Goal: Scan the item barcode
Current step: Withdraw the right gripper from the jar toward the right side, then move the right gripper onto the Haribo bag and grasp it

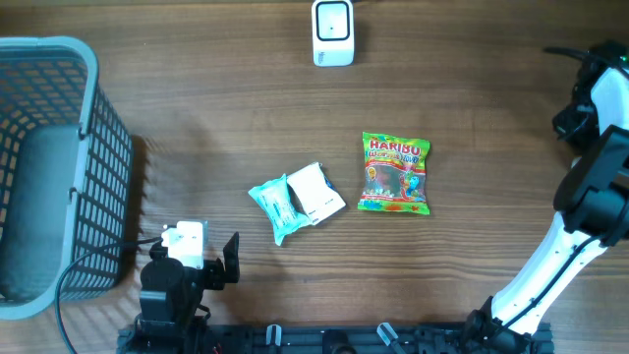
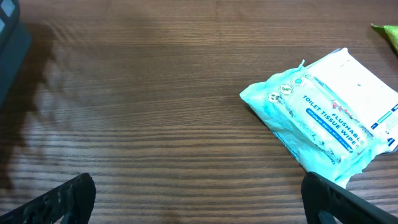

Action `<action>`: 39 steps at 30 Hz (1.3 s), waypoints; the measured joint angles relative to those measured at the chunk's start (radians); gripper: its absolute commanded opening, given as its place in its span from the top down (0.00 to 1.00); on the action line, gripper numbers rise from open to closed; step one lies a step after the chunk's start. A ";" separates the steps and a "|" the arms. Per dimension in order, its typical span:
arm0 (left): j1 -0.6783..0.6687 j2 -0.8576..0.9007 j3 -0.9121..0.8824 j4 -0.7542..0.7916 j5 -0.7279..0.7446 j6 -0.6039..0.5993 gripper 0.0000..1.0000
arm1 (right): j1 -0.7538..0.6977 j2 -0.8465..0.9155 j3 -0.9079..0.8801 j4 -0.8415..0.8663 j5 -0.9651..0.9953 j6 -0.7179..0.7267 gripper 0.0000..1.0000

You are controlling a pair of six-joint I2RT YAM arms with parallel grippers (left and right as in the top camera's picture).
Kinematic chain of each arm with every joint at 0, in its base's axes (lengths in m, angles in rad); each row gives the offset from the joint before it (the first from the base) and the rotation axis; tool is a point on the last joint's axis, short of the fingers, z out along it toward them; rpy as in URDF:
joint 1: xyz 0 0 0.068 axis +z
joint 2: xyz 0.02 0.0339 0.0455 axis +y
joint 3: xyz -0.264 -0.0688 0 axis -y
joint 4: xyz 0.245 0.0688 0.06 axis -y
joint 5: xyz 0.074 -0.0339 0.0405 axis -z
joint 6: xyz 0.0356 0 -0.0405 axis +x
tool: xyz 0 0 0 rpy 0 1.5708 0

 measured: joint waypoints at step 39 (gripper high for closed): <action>0.000 0.000 0.000 0.000 0.000 0.000 0.00 | 0.925 -0.158 -0.321 -0.001 -0.312 0.037 0.08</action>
